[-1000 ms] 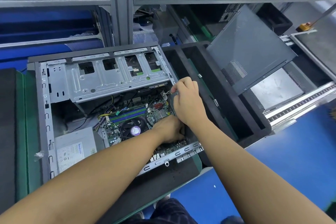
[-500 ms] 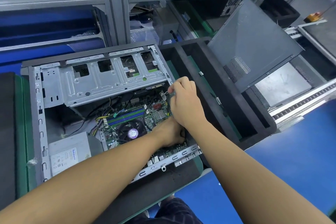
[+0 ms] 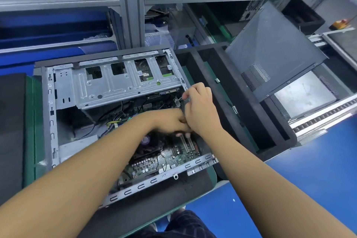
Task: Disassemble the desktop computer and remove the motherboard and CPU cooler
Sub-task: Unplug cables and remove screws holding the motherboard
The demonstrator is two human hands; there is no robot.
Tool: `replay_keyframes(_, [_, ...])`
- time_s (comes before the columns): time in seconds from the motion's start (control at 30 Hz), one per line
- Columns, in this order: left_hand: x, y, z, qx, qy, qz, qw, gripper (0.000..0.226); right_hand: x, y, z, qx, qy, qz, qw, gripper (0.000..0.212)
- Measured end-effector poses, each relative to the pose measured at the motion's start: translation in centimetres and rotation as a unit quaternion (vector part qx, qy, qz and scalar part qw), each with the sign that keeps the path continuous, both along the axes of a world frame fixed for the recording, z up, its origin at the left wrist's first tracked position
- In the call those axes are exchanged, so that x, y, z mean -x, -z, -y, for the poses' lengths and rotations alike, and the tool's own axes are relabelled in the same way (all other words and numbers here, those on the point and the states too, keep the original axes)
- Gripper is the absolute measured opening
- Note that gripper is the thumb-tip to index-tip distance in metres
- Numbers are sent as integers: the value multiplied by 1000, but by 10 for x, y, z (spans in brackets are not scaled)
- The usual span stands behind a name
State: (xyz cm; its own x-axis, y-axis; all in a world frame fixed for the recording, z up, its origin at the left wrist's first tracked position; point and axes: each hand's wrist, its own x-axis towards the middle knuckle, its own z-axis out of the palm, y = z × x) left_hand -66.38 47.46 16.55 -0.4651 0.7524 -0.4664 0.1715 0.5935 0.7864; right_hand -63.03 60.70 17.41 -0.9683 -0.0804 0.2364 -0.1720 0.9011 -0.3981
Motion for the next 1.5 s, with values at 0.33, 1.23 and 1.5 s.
replay_keyframes(0.33, [13, -18, 97, 54, -132, -126, 982, 38, 1, -4, -10, 189, 37, 25, 981, 35])
replay_keyframes(1.23, [-2, -2, 127, 331, -57, -13, 942, 54, -2, 5, -3, 6, -5, -8, 1000, 27])
replay_keyframes(1.5, [-5, 33, 136, 375, -153, -67, 912, 71, -2, 2, 0, -49, -32, -12, 998, 30])
